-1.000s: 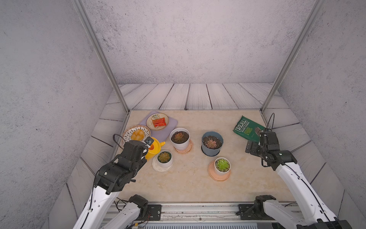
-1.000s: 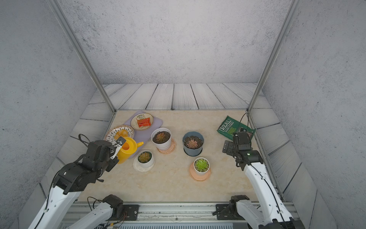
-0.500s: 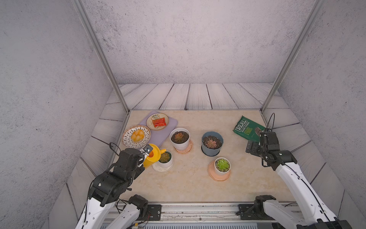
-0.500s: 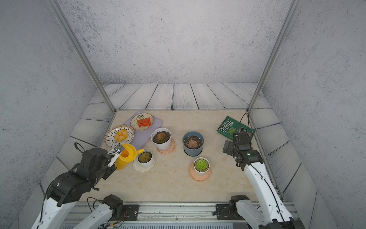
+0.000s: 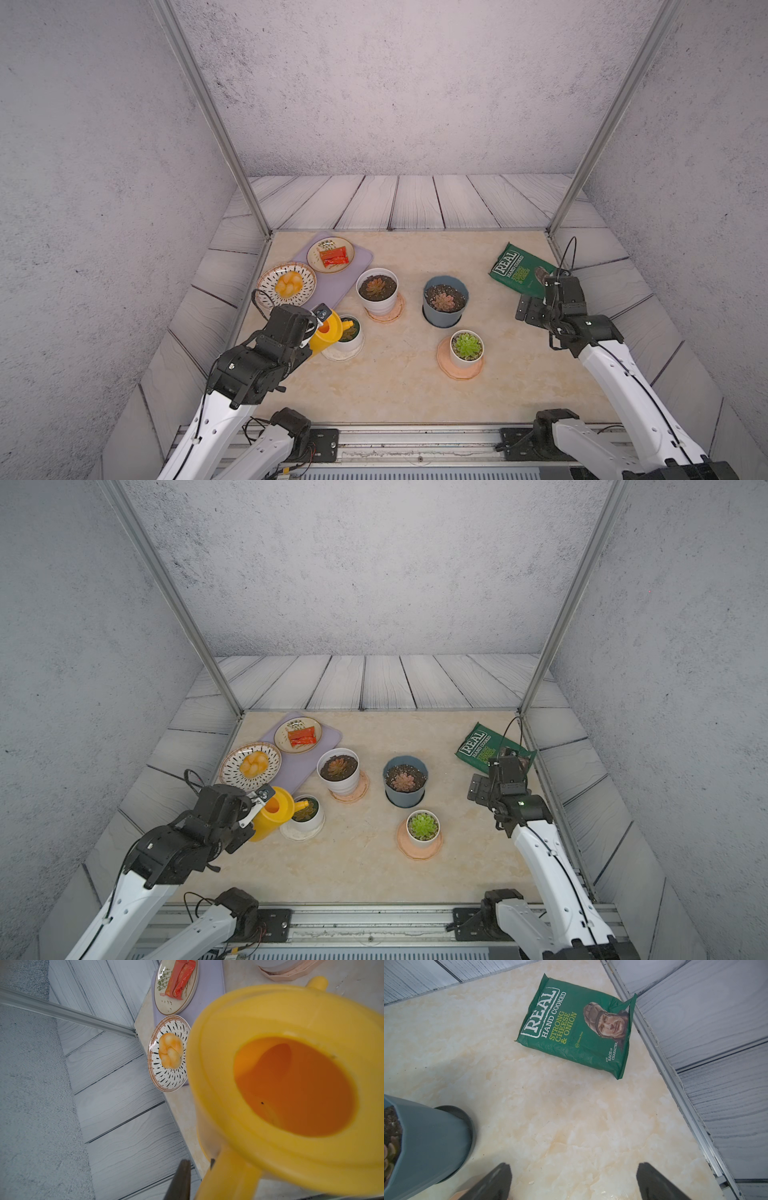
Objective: Water the succulent around the soil edge
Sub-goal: Water the soil of the potted plant with water.
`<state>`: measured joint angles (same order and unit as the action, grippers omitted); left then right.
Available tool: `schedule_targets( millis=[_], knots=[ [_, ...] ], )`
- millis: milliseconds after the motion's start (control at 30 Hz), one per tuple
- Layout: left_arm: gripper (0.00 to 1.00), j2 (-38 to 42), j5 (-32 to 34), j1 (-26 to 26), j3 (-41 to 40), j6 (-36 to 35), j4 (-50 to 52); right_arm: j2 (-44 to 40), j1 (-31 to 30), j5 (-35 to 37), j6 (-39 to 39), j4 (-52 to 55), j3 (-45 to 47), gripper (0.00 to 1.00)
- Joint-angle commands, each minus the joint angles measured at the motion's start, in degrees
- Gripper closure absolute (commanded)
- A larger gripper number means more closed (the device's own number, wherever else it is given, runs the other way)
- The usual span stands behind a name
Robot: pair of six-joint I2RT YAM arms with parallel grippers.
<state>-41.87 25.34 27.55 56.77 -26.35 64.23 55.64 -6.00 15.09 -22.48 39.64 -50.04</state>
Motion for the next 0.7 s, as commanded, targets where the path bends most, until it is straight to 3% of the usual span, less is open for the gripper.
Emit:
schedule_targets(
  millis=[0, 667],
  knots=[
    [1.0, -0.5, 1.5, 0.5, -0.3, 1.6, -1.5, -0.9, -0.2, -0.1, -0.4, 0.1, 0.6, 0.01],
    [1.0, -5.7, 4.0, 1.8, -1.7, 4.0, -3.6, -0.9, -0.2, -0.4, -0.2, 0.0, 0.6, 0.01]
  ],
)
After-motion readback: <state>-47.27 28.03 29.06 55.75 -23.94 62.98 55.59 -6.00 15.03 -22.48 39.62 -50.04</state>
